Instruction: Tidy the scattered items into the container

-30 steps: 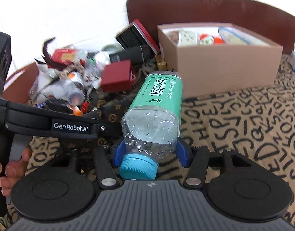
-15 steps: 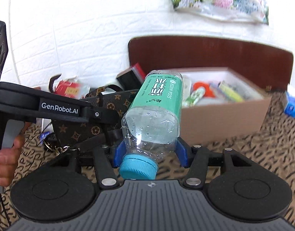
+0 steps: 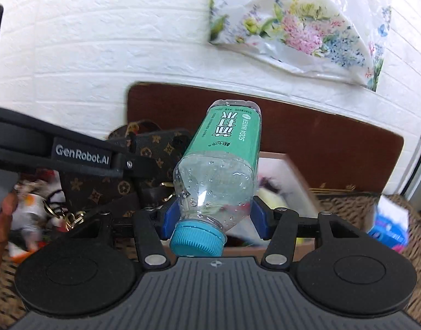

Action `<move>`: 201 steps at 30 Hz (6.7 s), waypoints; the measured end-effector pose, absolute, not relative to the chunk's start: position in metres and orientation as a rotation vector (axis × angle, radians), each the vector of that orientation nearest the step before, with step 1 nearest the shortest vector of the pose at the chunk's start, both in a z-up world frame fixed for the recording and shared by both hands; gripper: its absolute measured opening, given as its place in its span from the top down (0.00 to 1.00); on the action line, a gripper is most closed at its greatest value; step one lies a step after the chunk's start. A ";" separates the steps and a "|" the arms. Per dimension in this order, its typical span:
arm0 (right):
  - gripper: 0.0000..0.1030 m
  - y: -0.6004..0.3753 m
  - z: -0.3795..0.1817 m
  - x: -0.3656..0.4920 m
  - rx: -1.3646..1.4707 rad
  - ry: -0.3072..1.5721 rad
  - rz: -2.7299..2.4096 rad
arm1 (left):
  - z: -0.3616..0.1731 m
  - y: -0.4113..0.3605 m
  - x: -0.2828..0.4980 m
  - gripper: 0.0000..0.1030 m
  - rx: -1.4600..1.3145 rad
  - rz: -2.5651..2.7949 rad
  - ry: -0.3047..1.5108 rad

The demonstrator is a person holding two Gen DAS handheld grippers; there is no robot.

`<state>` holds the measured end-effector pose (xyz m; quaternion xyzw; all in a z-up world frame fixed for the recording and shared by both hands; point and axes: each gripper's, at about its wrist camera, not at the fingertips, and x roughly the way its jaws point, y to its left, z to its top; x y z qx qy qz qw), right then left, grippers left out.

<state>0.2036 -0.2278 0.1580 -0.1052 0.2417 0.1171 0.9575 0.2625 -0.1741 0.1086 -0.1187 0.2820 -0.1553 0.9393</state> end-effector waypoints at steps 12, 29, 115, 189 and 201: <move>0.42 -0.274 0.119 0.325 -0.295 0.632 0.232 | 0.054 -0.224 0.394 0.85 -0.351 -0.280 0.653; 0.12 -0.283 0.084 0.376 -0.326 0.638 0.156 | 0.045 -0.212 0.417 0.13 -0.374 -0.364 0.594; 0.01 -0.027 0.028 0.071 -0.290 0.767 0.568 | -0.044 0.080 0.044 0.01 -0.308 -0.008 0.703; 0.50 -0.061 0.014 0.021 -0.163 0.792 0.646 | -0.074 0.029 0.031 0.46 -0.225 -0.370 0.892; 0.66 -0.057 0.016 0.028 -0.186 0.784 0.632 | -0.067 0.023 0.043 0.61 -0.272 -0.386 0.924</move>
